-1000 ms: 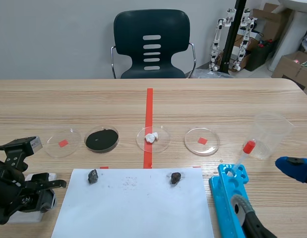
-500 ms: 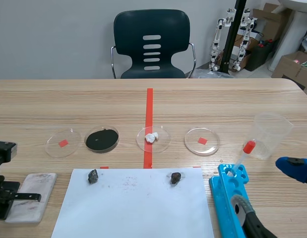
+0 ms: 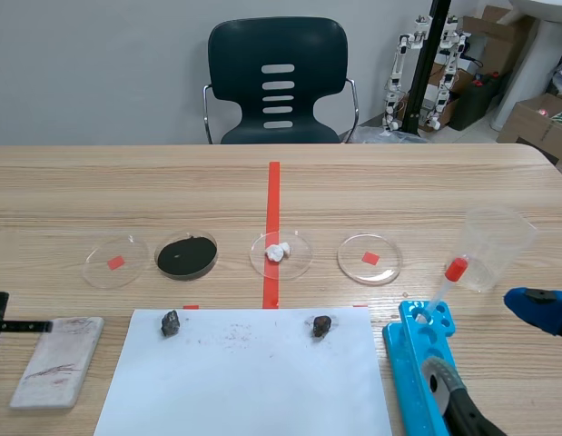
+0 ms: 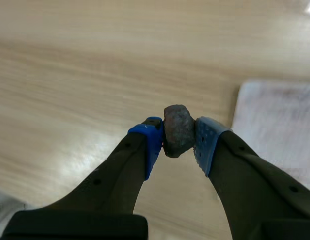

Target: Rub the mineral on the streak plate below the first streak

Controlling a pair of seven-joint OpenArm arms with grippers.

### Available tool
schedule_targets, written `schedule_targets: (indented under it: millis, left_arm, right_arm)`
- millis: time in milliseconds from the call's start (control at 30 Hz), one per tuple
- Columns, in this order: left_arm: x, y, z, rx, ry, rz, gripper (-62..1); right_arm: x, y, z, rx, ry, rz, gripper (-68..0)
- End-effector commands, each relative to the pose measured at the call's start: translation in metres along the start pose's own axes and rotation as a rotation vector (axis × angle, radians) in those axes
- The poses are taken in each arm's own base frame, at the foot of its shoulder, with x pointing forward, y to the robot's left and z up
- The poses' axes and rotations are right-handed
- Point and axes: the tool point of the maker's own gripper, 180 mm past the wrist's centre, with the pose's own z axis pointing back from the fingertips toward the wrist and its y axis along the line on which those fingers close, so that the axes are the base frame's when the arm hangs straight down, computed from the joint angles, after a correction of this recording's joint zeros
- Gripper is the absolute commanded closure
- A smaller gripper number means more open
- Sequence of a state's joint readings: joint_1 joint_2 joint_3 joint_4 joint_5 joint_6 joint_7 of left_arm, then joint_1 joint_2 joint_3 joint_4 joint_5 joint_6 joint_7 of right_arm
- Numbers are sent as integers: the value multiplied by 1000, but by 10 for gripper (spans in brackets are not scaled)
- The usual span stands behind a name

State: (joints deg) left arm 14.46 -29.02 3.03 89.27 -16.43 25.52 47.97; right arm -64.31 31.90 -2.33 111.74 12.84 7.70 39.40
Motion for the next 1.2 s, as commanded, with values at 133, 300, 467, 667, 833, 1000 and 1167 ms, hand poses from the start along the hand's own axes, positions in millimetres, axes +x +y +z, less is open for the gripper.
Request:
schedule_targets:
  millis: [133, 300, 467, 667, 833, 1000, 1167]
  left_arm:
    - [42, 5, 23, -4, -286, 37, -57]
    - [55, -32, 55, -186, -490, -4, -57]
    - [58, -76, 98, -382, -644, -118, -57]
    - [54, -103, 135, -527, -726, -111, -57]
    - [43, -116, 151, -600, -751, -134, -57]
    - [30, -124, 155, -631, -741, -212, -57]
    - [28, -125, 164, -647, -783, -202, -57]
  right_arm:
    - [6, -4, -2, -8, -29, 11, -475]
    - [6, -4, -2, -8, -29, 11, -475]
    - [6, -4, -2, -8, -29, 11, -475]
    - [6, -4, -2, -8, -29, 11, -475]
    - [6, -4, -2, -8, -29, 11, -475]
    - [6, -4, -2, -8, -29, 11, -475]
    - [6, -4, -2, -8, -29, 11, -475]
